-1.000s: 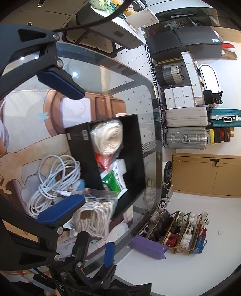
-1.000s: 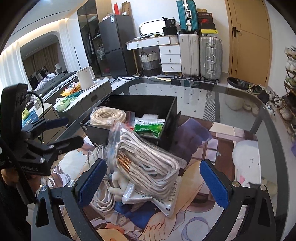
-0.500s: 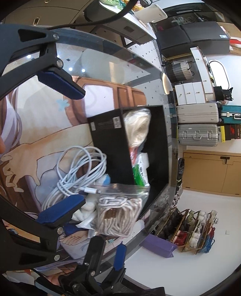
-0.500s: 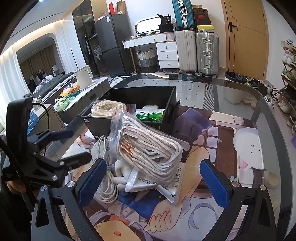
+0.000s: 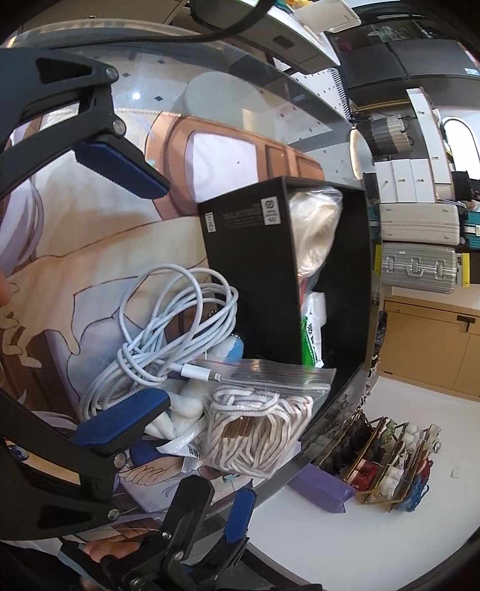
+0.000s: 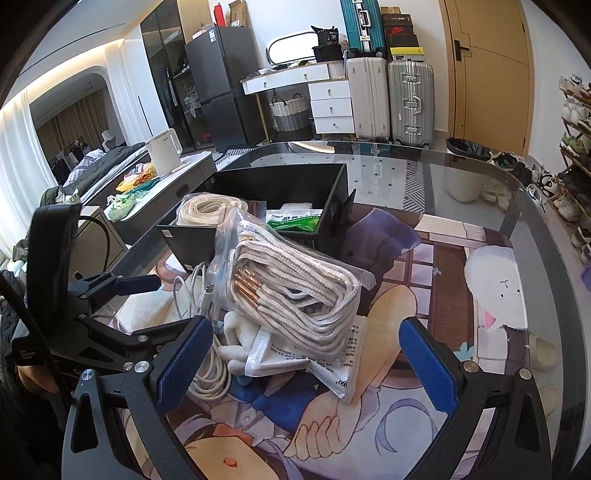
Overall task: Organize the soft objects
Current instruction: 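Move right tool to the zip bag of white cables while left tool approaches the loose white cable, then close right tool on the zip bag while left tool grasps the loose white cable coil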
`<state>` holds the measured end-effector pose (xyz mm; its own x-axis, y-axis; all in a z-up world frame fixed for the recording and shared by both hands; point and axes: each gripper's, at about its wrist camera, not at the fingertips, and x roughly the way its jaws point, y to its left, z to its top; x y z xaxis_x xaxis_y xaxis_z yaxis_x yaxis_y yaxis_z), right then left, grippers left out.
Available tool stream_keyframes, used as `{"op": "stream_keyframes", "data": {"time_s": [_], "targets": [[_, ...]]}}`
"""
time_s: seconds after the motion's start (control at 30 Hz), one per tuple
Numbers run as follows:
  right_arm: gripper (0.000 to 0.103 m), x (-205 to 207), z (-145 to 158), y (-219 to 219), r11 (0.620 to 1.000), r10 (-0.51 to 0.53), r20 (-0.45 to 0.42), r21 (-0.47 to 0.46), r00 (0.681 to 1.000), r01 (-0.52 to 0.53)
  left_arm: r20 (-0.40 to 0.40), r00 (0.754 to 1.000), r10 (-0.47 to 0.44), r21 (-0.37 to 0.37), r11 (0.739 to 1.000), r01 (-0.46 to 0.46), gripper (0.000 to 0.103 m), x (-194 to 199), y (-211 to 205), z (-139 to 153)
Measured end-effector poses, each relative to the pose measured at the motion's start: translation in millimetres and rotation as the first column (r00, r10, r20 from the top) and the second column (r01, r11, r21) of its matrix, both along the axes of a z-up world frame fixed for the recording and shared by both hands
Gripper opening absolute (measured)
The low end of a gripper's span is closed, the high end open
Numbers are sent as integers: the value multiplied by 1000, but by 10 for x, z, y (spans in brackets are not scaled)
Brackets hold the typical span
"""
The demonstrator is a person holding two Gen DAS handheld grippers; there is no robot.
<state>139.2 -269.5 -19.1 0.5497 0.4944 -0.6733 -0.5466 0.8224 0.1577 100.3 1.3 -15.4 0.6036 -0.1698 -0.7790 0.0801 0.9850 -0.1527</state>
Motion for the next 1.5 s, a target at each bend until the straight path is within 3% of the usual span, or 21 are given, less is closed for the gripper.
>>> {"op": "stream_keyframes", "data": {"time_s": [1.2,1.27,1.5], "targets": [[102,456,-183,412,997,43,-66,68,997,-38,-66,998,-24,-8,1000,23,103,39,176,-59],[94,452,-191,436,997,39,-62,67,997,-35,-64,998,-24,-8,1000,24,103,36,168,-54],[85,416,-189,440,997,45,-52,72,998,-41,-61,998,-25,-7,1000,25,103,34,158,-46]]}}
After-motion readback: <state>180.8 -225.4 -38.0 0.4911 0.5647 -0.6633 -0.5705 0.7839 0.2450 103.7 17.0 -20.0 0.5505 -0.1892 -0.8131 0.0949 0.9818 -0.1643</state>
